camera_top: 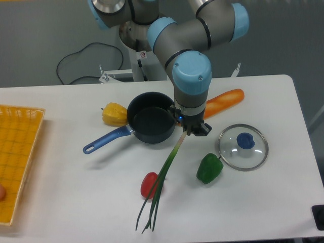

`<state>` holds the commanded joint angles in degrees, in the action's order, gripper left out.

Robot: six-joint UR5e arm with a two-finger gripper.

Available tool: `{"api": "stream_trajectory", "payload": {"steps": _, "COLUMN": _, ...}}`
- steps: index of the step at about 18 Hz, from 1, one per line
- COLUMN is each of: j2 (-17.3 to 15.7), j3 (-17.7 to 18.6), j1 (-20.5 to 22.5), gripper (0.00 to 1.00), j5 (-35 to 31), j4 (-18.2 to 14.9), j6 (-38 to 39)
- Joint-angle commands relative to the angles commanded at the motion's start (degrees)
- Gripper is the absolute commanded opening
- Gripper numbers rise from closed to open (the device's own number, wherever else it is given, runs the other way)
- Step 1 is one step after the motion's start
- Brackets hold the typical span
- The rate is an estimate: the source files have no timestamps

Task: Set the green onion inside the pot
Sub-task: 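Lift the held green onion up from the table toward the saucepan, then raise the gripper high and swing the onion over the dark saucepan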

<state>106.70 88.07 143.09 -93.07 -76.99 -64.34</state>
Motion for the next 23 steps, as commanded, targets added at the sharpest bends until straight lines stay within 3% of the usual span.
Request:
{"api": "stream_trajectory", "payload": {"steps": 9, "j2": -1.67, "j3": 0.35, "j1": 0.53, "gripper": 0.14, "j5": -0.71, "j4": -2.02, "j6": -0.61}}
{"api": "stream_trajectory", "payload": {"steps": 16, "j2": -4.39, "j3": 0.44, "j1": 1.14, "gripper": 0.14, "j5": -0.71, "j4": -8.17, "j6": -5.71}}
{"api": "stream_trajectory", "payload": {"steps": 19, "j2": -6.23, "j3": 0.44, "j1": 1.05, "gripper": 0.14, "j5": -3.24, "j4": -13.52, "j6": -7.11}}
{"api": "stream_trajectory", "payload": {"steps": 23, "j2": -7.73, "j3": 0.70, "j1": 1.14, "gripper": 0.14, "j5": -6.94, "j4": -17.84, "j6": -13.09}}
